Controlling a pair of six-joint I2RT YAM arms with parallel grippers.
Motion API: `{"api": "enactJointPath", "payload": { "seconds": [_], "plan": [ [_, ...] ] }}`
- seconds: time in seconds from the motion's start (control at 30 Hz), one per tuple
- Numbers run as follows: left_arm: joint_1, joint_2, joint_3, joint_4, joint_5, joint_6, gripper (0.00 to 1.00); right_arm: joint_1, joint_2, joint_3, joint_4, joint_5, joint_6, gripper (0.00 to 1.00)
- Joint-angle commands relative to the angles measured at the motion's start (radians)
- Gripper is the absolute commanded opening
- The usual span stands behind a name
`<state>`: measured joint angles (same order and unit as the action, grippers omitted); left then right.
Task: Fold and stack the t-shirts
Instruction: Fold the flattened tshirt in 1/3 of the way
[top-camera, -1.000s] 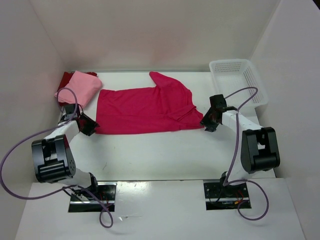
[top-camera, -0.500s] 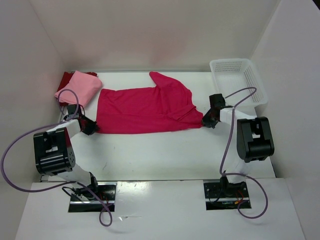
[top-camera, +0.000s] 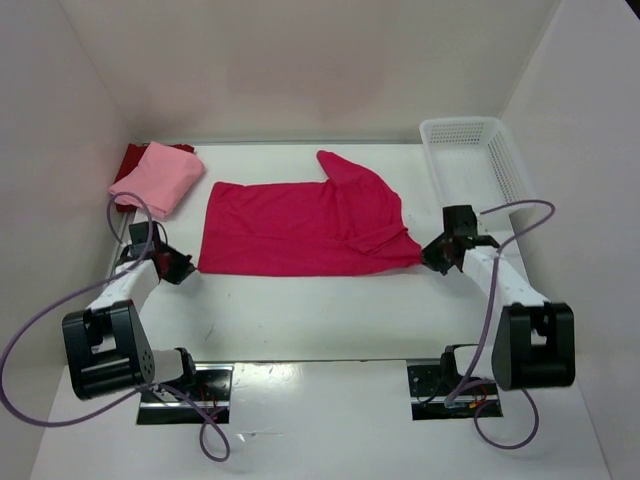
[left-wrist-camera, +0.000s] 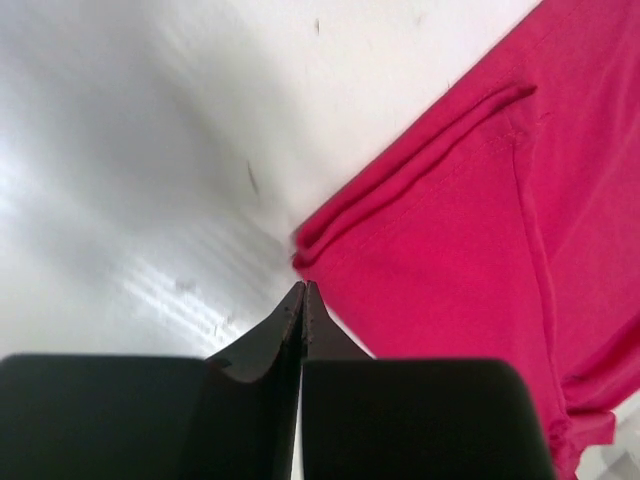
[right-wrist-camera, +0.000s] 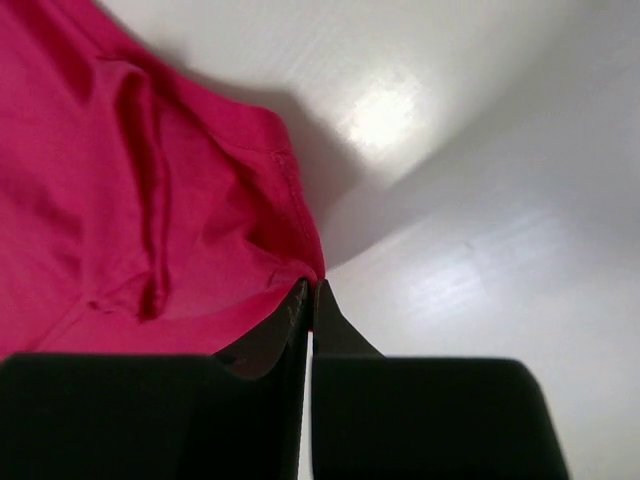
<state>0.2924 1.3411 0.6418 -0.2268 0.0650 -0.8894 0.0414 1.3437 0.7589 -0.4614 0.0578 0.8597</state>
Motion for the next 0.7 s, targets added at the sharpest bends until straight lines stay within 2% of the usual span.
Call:
{"api": "enactJointPath", "payload": {
  "seconds": [0.0,0.2,0.23,0.27,0.3,0.33,0.4,0.43,0.47,0.5,0.53,0.6,0.67],
  "plan": [
    [0.002,-0.097,-0.024,-0.150,0.039,0.015,0.00,-0.029,-0.144,-0.047,-0.112,-0.036,0.054,0.00],
    [0.002,-0.183,-0.036,-0.284,0.157,-0.013,0.00,-0.029,-0.302,-0.049,-0.270,-0.073,0.088,0.02],
    [0.002,-0.197,-0.024,-0.302,0.157,-0.013,0.00,-0.029,-0.314,-0.029,-0.296,-0.073,0.088,0.06],
    [0.002,-0.197,0.004,-0.315,0.168,0.000,0.00,-0.029,-0.325,-0.018,-0.307,-0.061,0.088,0.26],
    [0.002,-0.206,0.018,-0.325,0.177,0.000,0.00,-0.029,-0.337,-0.004,-0.318,-0.050,0.079,0.36],
    [0.002,-0.206,0.034,-0.325,0.177,0.016,0.07,-0.029,-0.337,0.017,-0.327,-0.050,0.061,0.49],
    [0.002,-0.215,0.070,-0.272,0.228,0.036,0.22,-0.029,-0.350,0.052,-0.327,-0.041,0.042,0.54],
    [-0.009,-0.215,0.070,-0.243,0.245,0.049,0.32,-0.029,-0.350,0.065,-0.327,-0.041,0.032,0.55],
    [-0.024,-0.198,0.079,-0.168,0.265,0.049,0.63,-0.029,-0.350,0.078,-0.301,-0.041,-0.002,0.55],
    [-0.039,-0.186,0.079,-0.146,0.277,0.062,0.84,-0.029,-0.336,0.104,-0.290,-0.041,-0.014,0.55],
    [-0.065,-0.162,0.093,-0.126,0.263,0.075,1.00,-0.014,-0.307,0.105,-0.272,-0.053,-0.027,0.52],
    [-0.088,-0.149,0.105,-0.074,0.219,0.075,1.00,0.017,-0.255,0.105,-0.186,-0.094,-0.057,0.36],
    [-0.113,-0.120,0.105,-0.002,0.208,0.075,1.00,0.026,-0.140,0.086,-0.104,-0.141,-0.068,0.14]
  ]
}}
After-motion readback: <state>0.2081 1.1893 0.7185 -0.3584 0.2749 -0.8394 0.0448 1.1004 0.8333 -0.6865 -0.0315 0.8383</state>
